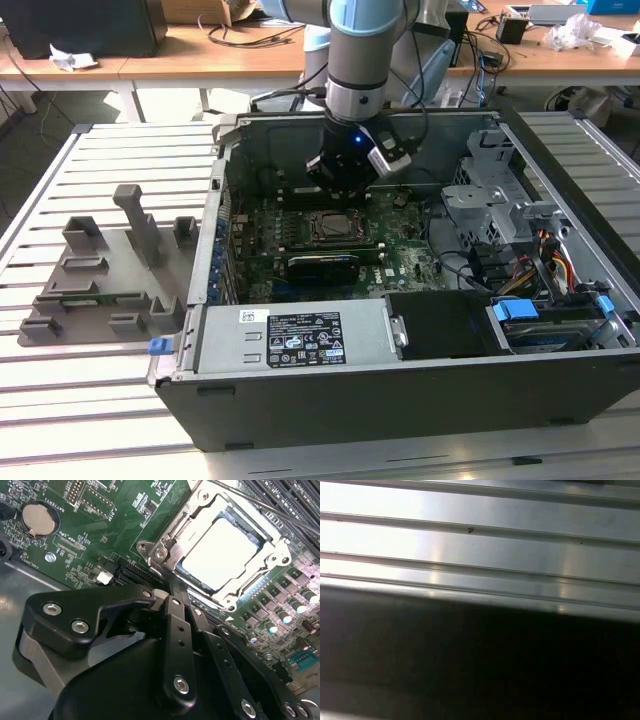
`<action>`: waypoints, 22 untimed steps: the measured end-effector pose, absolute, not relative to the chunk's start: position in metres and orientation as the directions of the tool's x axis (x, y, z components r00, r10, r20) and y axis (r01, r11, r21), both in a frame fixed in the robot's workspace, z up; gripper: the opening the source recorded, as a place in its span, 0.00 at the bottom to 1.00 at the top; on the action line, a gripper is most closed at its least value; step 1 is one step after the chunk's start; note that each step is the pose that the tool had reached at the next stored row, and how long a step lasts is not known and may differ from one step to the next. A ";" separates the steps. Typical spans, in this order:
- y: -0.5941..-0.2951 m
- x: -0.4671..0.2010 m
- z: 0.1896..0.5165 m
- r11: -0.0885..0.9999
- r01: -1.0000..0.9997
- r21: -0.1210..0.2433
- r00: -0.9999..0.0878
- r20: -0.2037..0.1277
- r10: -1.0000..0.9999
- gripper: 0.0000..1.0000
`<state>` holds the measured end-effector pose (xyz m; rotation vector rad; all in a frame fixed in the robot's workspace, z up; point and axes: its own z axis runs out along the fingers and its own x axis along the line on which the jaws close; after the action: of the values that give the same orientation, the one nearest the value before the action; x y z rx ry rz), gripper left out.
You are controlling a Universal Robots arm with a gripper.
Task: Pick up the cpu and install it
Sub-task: 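Install the first cpu locking lever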
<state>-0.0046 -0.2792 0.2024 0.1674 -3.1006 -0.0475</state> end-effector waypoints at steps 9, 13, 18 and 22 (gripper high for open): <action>-0.279 0.000 0.203 0.994 -0.107 0.034 -0.993 0.034 -0.109 0.11; -0.280 -0.001 0.219 0.994 -0.107 0.028 -0.993 0.036 -0.108 0.11; -0.285 -0.001 0.220 0.994 -0.107 -0.027 -0.993 0.042 -0.106 0.11; -0.290 -0.001 0.220 0.992 -0.107 -0.066 -0.993 0.046 -0.104 0.11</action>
<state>-0.0005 -0.2902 0.2197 0.1645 -3.0926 0.1057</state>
